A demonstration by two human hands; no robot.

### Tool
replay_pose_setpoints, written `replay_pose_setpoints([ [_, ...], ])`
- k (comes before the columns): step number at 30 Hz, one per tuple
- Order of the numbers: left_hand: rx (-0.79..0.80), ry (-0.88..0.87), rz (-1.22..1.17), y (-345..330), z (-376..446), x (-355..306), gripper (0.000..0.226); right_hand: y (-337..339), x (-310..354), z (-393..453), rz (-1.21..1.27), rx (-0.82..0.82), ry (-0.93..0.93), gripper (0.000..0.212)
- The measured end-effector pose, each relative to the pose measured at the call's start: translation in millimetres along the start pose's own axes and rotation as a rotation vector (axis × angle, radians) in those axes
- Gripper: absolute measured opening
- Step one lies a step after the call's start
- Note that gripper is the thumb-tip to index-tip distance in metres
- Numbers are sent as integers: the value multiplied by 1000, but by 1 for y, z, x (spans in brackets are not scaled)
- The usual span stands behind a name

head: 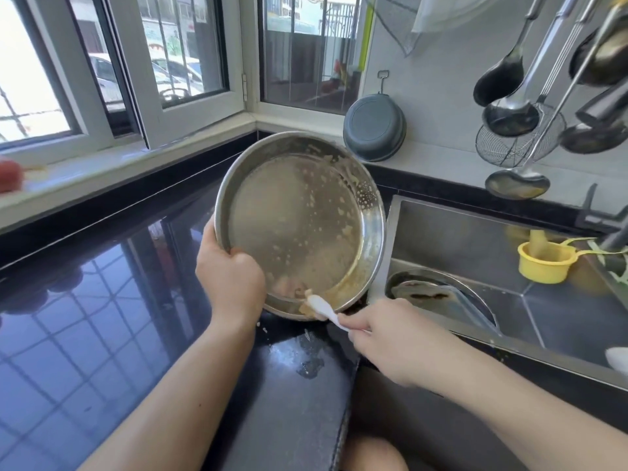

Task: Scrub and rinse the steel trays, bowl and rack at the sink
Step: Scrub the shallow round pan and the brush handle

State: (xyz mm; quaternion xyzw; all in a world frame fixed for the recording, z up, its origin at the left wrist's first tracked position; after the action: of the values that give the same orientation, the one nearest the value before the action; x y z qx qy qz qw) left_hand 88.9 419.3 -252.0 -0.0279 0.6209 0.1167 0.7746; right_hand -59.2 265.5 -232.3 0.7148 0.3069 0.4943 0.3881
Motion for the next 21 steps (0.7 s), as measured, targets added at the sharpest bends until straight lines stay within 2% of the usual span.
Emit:
replay_pose_setpoints([
  [5,-5,180,-39,0,9,12,61,28,-29,8,-173,-155,-78,39],
  [8,12,197,-36,-1,10,13,65,45,-40,25,-284,-273,-101,39],
  [10,13,198,-25,0,10,12,66,49,-45,31,-265,-291,-95,40],
  [13,2,216,-39,0,8,13,65,41,-47,21,-212,-264,-77,38],
  [17,-18,202,-55,1,1,11,64,12,-31,-6,-45,-60,4,38],
  [21,-3,173,-44,3,-1,8,64,15,-33,8,-82,-2,16,39],
])
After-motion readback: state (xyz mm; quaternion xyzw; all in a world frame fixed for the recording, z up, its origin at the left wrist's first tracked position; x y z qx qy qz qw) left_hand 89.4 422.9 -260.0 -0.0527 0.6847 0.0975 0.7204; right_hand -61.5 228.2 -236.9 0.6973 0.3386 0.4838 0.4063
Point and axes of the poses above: each hand's wrist, its own z-axis towards the middle knuckle, its own y-axis out of the back of the hand, x = y × z, the point moved 2 cm from there along z, towards the middle knuckle, and after that the axes turned 10 degrees about z, right-handed, at the moved point
